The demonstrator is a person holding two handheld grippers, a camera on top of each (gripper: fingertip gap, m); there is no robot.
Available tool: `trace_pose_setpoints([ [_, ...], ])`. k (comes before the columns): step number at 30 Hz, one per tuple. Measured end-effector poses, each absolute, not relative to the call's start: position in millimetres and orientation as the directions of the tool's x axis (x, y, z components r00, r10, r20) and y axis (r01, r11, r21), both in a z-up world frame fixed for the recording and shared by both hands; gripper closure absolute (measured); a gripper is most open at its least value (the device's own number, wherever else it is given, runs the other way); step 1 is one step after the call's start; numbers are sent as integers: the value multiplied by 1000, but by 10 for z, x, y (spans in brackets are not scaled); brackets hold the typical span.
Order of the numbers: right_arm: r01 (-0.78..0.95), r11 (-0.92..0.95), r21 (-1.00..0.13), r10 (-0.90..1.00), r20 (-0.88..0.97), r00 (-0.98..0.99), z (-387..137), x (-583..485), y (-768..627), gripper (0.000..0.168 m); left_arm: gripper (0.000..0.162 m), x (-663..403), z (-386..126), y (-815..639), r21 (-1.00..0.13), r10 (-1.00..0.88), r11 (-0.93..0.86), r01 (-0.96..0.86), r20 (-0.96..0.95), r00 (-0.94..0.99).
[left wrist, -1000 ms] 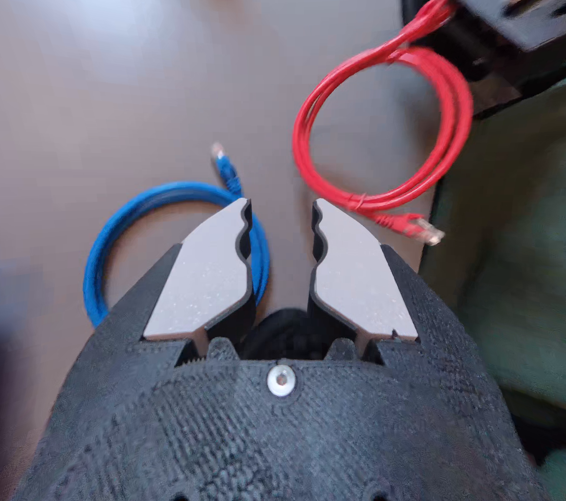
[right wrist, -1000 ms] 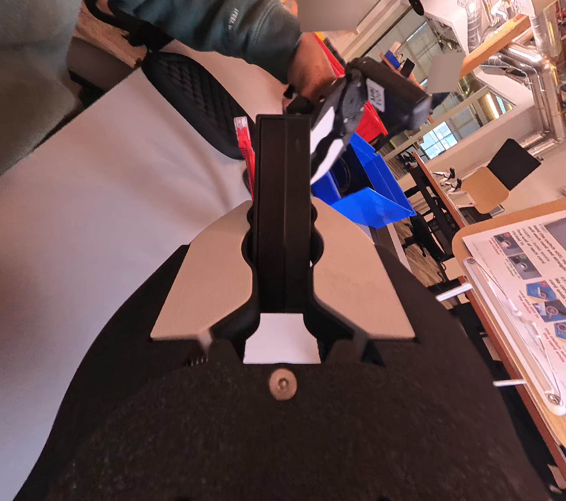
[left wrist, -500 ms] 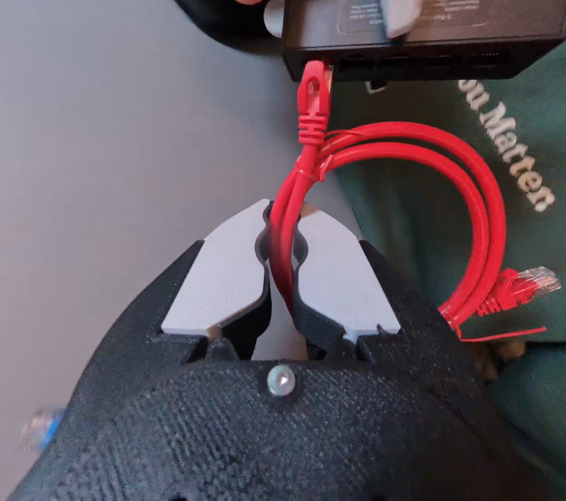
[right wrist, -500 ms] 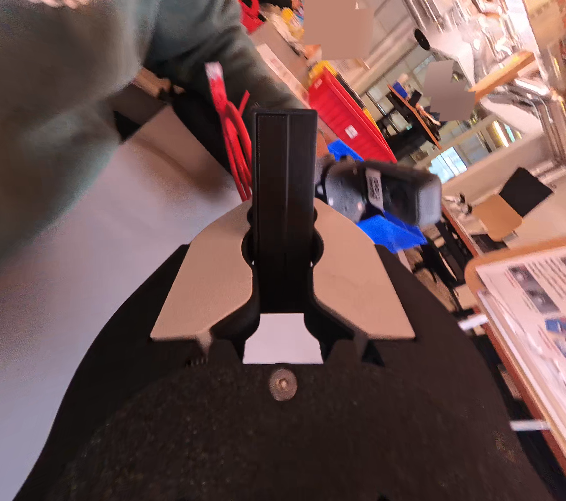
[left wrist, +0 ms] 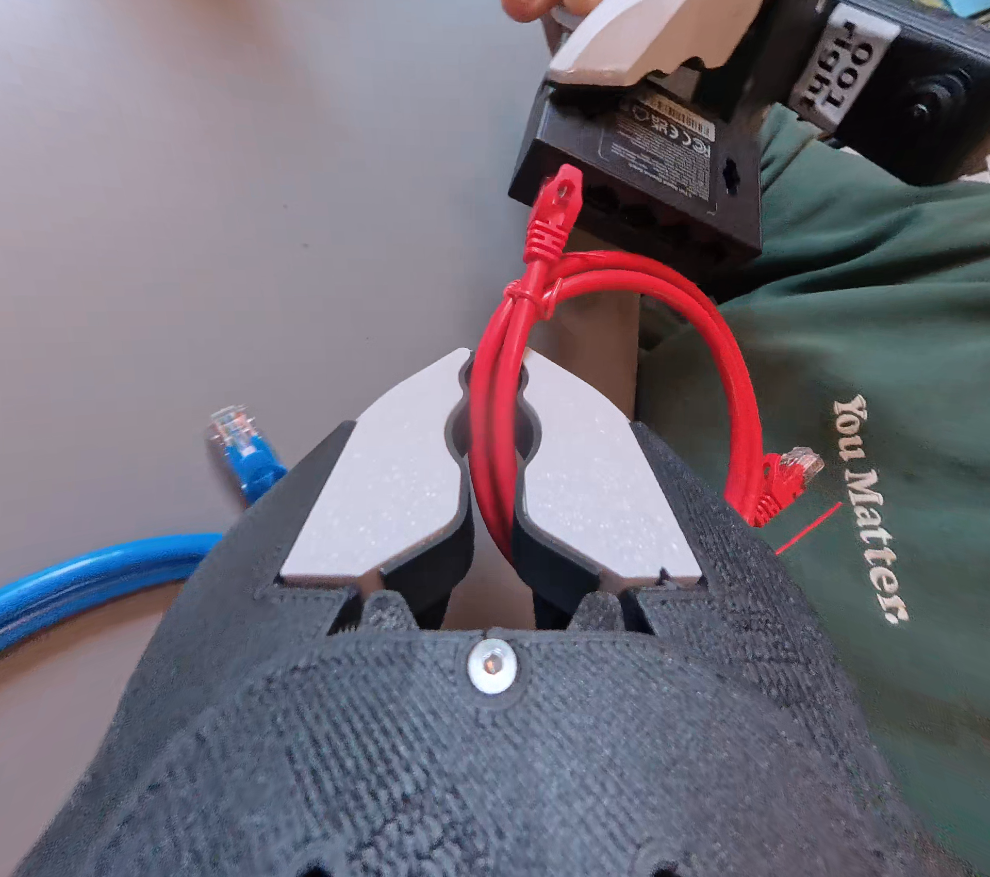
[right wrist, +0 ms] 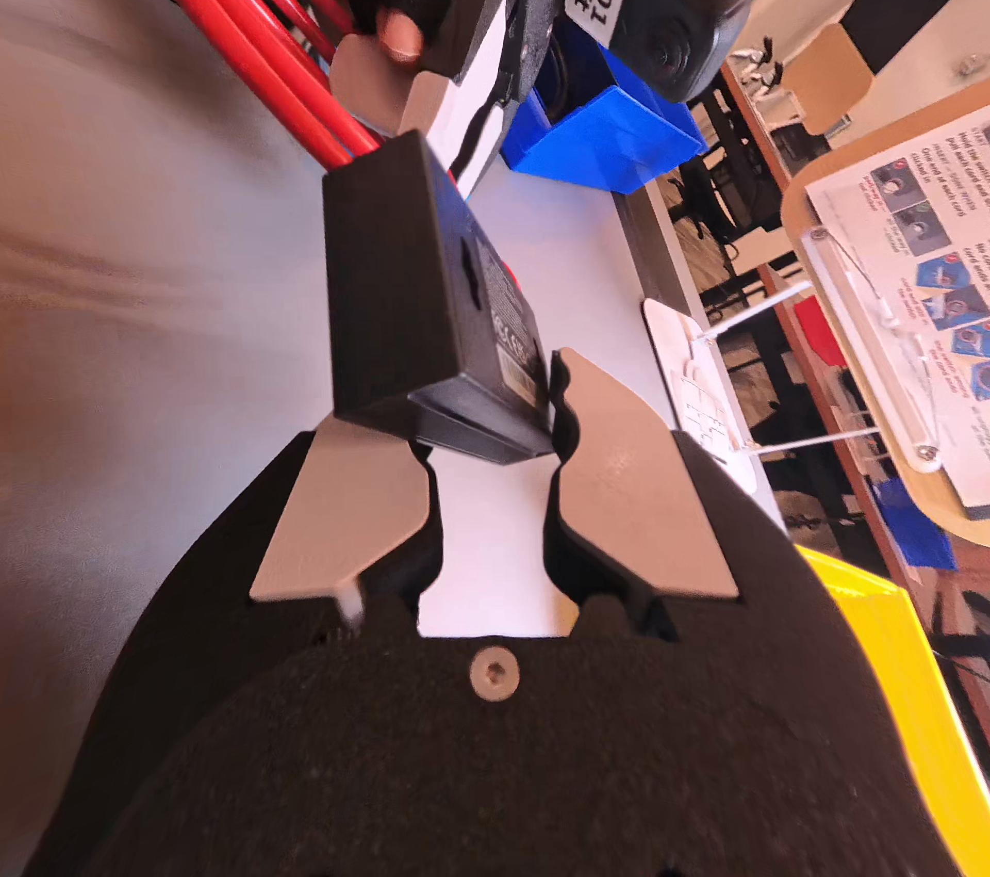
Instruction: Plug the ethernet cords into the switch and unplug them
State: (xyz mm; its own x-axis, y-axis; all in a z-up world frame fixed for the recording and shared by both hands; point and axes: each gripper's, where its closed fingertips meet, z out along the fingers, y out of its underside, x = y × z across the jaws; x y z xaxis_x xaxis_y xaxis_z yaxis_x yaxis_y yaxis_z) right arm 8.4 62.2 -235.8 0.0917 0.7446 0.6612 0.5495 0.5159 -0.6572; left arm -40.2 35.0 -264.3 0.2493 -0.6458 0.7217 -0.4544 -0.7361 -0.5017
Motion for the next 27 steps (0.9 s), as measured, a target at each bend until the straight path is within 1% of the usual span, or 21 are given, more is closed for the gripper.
trace_pose_setpoints([
  [2, 588, 523, -617, 714, 694, 93, -2349, 86, 618, 123, 152, -443, -2666, 412, -497, -636, -751, -434, 720, 277],
  [5, 625, 564, -540, 635, 768, 90, -2289, 80, 585, 122, 152, -495, -2664, 512, -492, -615, -777, -392, 727, 307],
  [7, 655, 593, -468, 562, 823, 80, -2251, 62, 569, 121, 152, -514, -2658, 560, -484, -595, -796, -365, 739, 317],
  [10, 761, 558, -332, 457, 888, 51, -2314, 106, 723, 120, 152, -439, -2583, 456, -474, -577, -799, -369, 777, 252],
  [11, 776, 554, -302, 432, 901, 42, -2338, 127, 777, 120, 153, -403, -2558, 411, -474, -577, -796, -377, 782, 234],
  [15, 771, 578, -269, 383, 923, 35, -2352, 184, 827, 121, 152, -362, -2549, 349, -469, -575, -795, -384, 785, 233],
  [18, 794, 561, -233, 365, 931, 16, -2384, 221, 869, 124, 153, -342, -2527, 263, -464, -571, -792, -397, 793, 213],
  [24, 772, 586, -247, 370, 929, 16, -2444, 210, 888, 118, 153, -262, -2583, 79, -436, -557, -775, -458, 814, 167],
  [27, 755, 605, -253, 383, 924, 3, -2465, 151, 829, 112, 153, -228, -2572, 4, -430, -549, -764, -481, 825, 135],
])
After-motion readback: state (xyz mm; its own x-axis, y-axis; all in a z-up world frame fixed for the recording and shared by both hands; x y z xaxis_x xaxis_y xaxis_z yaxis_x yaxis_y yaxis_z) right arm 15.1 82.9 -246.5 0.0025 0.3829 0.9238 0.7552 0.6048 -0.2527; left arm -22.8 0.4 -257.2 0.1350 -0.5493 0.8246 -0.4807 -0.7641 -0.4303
